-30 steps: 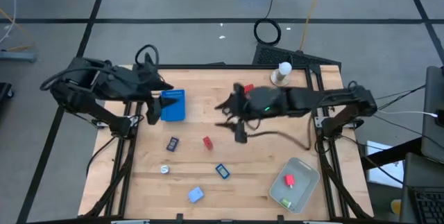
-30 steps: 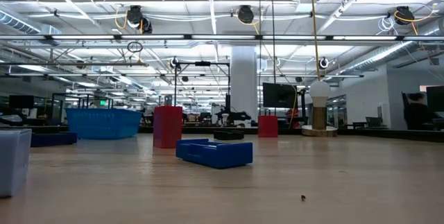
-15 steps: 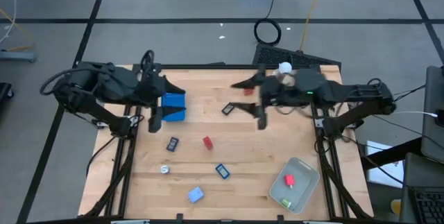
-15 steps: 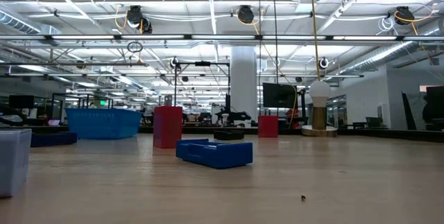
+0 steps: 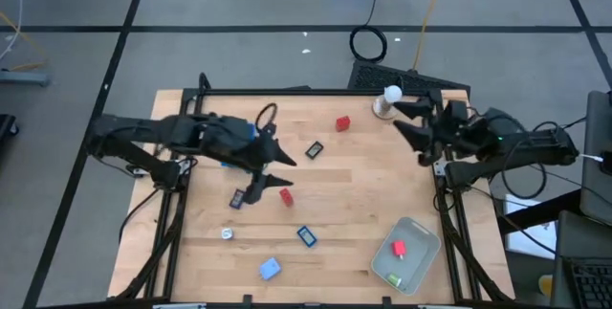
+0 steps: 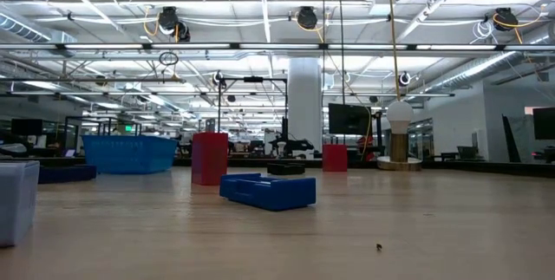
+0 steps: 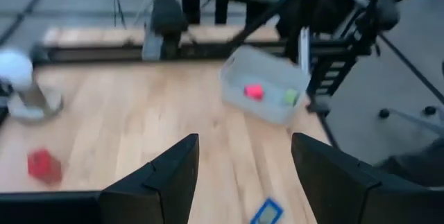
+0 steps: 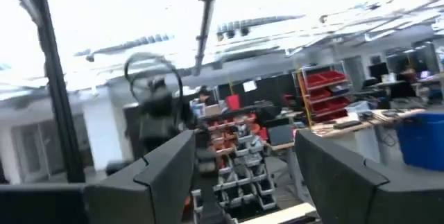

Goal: Pick & Place Office items
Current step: Put the blue digital timer into the blue bin

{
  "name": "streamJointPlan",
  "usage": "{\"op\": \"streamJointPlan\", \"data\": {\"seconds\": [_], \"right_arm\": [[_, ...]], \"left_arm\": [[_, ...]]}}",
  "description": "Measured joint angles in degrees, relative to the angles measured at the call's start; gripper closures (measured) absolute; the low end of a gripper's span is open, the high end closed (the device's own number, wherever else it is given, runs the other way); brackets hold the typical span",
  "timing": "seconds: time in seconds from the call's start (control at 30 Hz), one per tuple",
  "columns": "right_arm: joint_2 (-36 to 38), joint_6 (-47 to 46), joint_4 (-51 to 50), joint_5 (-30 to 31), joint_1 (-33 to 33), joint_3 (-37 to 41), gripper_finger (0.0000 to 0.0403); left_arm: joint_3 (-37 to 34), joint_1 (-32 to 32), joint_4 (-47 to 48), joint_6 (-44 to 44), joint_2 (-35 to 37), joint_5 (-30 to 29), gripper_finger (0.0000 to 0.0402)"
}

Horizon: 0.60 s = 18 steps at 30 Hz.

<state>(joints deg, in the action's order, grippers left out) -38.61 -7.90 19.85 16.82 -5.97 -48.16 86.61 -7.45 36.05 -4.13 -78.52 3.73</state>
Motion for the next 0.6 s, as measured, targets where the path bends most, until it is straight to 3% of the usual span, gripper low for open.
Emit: {"op": "streamJointPlan", "data": {"seconds": [0.13, 0.37, 0.6], "right_arm": [[4.3, -2.3, -0.2, 0.2, 0.0, 2.8, 0.0161], [5.6, -4.9, -5.6, 2.9, 0.0, 3.1, 0.0161], [5.1, -6.0, -6.9, 4.4, 0.0, 3.1, 0.0161]], "left_arm": [[-3.7, 2.2, 4.0, 0.9, -1.7, 1.6, 0.0172], [-3.7, 3.0, 2.4, 7.9, -5.5, 10.0, 0.0172], [-1.6, 3.0, 5.8, 17.2, -9.7, 11.0, 0.0172]]}}
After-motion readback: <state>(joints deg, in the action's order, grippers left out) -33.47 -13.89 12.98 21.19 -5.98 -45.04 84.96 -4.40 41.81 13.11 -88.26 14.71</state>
